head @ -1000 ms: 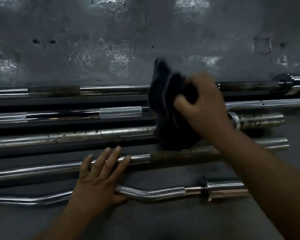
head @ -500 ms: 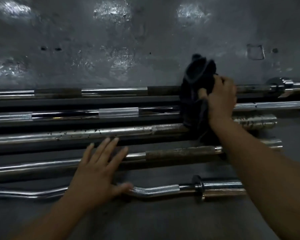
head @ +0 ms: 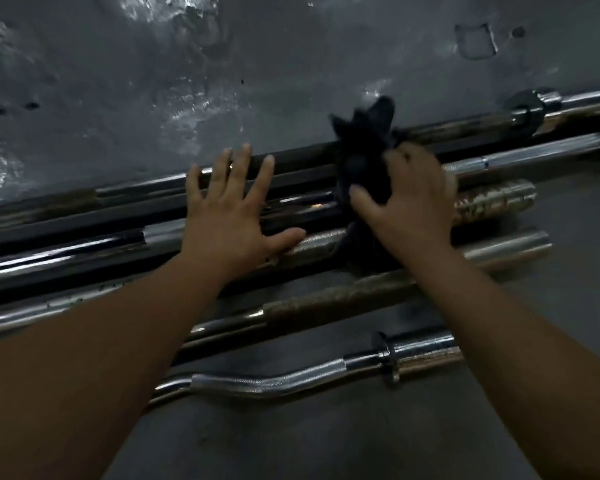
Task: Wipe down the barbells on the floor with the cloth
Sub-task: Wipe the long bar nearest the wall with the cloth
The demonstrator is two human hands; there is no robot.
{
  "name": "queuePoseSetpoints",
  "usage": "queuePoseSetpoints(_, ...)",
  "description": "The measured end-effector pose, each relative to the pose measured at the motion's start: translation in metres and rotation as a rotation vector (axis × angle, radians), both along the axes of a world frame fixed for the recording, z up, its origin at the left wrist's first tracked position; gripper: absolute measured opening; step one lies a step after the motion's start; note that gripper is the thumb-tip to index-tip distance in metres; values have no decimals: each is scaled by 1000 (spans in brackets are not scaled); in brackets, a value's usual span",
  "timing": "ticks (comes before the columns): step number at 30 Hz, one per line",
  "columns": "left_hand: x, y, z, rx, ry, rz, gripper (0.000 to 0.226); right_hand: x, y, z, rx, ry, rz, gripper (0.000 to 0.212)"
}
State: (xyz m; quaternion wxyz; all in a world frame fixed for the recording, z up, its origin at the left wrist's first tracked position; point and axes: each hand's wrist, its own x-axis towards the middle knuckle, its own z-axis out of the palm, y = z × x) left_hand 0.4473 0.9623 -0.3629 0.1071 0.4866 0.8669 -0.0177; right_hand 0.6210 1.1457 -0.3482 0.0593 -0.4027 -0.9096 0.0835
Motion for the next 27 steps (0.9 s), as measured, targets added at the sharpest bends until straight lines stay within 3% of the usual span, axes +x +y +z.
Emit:
queuePoseSetpoints(5,0,1,5,-4,-28,-10,101,62,-16,43,-59,-15,310,49)
queuePoseSetpoints(7,0,-1,3,19,-3,1,92,71,4,47,-163,114,103,55)
queuePoseSetpoints(9,-2,-1,-3,59,11,4,83,52,26,31,-124,222,-142,69)
queuePoseSetpoints(10,-3,0,-4,76,7,-2,81,41,26,19,-74,186,-184,69)
queuePoseSetpoints(15,-3,-2,-1,90,-5,-9,77,77,-13,19,-71,31,30,48)
queuePoseSetpoints(19,-4,-1,-2,98,-8,-1,76,126,-5,63,-257,-52,-101,36)
queuePoseSetpoints(22,-7,1,-5,116,-9,-1,75,99,4,58,-312,117,-278,51)
queuePoseSetpoints(24,-6,1,-5,122,-3,-6,74,80,-14,45,-317,72,-309,65)
queuePoseSetpoints(27,-9,3,-5,122,1,-8,74,102,-48,50,-304,-19,-198,59)
